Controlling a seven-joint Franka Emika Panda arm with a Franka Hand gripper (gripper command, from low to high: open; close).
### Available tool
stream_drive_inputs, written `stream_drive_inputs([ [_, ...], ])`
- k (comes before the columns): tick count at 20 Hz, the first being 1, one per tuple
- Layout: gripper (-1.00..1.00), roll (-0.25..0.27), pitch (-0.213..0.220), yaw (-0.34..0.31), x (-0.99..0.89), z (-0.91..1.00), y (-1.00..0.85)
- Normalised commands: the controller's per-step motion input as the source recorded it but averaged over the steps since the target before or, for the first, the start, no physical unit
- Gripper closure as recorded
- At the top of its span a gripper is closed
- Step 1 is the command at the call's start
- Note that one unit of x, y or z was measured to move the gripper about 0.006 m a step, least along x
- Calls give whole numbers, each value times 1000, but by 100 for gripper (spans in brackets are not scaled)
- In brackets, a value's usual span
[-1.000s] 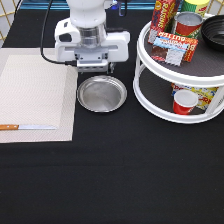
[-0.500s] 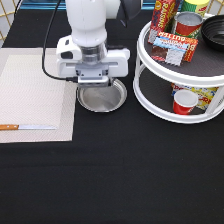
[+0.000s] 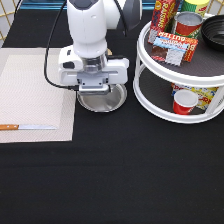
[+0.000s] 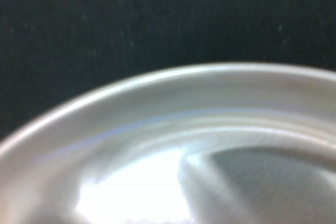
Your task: Arrange plate and fork
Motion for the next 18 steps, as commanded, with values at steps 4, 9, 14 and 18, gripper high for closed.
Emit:
stream_drive_inputs([
  [4,-100,15,95,-7,338,-51,0],
  [9,-100,17,120,-1,518,53,-46],
  [14,-100,36,95,0,505,10,-303],
  [18,-100,42,91,-2,474,79,-425],
])
